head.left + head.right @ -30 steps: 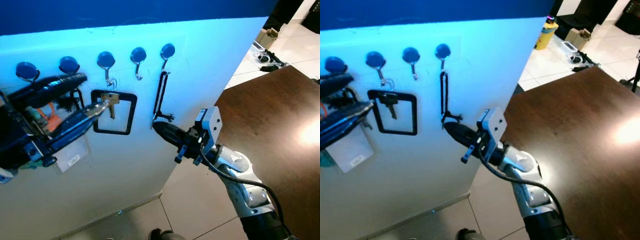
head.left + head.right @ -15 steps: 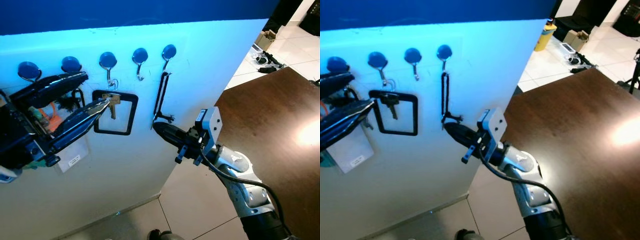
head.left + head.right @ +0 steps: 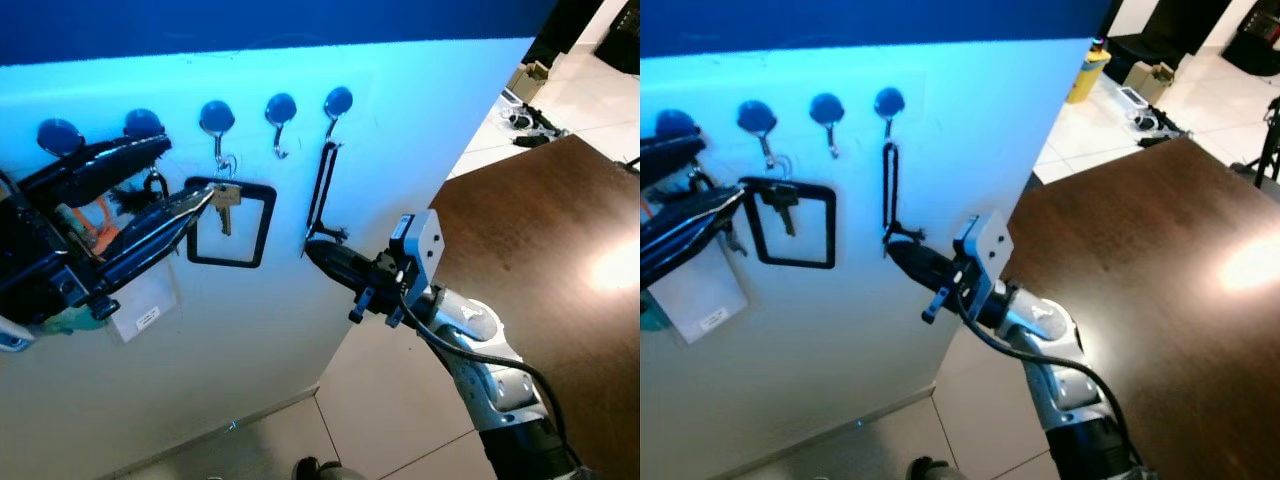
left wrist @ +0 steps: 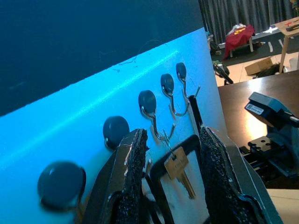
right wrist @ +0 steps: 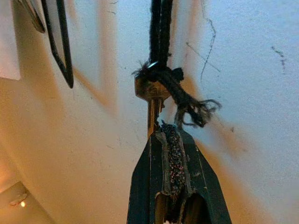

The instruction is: Hang keys on a hook

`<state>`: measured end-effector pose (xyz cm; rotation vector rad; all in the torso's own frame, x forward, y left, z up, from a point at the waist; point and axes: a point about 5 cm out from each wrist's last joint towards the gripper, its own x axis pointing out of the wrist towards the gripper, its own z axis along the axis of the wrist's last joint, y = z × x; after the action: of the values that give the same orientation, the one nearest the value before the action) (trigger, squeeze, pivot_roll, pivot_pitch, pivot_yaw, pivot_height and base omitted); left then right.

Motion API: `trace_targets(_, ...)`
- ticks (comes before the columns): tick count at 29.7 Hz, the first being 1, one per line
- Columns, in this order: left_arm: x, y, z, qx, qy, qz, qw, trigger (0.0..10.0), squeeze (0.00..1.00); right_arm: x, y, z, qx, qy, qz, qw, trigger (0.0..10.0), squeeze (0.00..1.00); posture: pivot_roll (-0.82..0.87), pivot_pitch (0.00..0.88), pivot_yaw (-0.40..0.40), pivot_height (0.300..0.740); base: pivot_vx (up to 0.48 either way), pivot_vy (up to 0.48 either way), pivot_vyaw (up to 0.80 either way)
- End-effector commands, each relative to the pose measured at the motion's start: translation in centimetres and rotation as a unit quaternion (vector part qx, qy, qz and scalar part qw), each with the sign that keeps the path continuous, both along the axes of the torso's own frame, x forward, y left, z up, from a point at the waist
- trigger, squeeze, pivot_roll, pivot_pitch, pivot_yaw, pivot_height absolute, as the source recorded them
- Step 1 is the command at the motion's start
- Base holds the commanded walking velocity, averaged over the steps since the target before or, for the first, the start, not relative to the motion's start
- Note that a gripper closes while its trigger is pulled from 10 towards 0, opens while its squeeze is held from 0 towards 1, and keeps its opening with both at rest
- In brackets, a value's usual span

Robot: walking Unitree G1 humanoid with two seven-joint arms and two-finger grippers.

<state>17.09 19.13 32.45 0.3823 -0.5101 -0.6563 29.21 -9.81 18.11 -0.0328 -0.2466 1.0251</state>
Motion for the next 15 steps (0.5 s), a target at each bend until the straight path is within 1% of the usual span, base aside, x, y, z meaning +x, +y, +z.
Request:
trace_targets(1, 0.00, -0.15, -0.05, 0.007, 0.001, -0.003, 1.000, 10.0, 0.00, 0.01, -0.35, -0.36, 0.000, 0.005, -0.007, 1.000, 10.0, 0.00, 0.14, 0.007, -0.032, 0.740, -0.480, 0.000, 0.00)
trace_targets(10, 0.00, -0.19, 0.05, 0.007, 0.000, -0.003, 1.000, 10.0, 0.00, -0.01, -0.28, -0.42, 0.001, 0.006, -0.007, 1.000, 10.0, 0.00, 0.14, 0.008, -0.031, 0.740, -0.480, 0.000, 0.00)
trace_targets(15, -0.01, -0.23, 0.06, 0.007, -0.002, -0.003, 1.000, 10.0, 0.00, -0.04, -0.27, -0.44, 0.001, 0.006, -0.006, 1.000, 10.0, 0.00, 0.14, 0.010, -0.030, 0.740, -0.418, 0.000, 0.00)
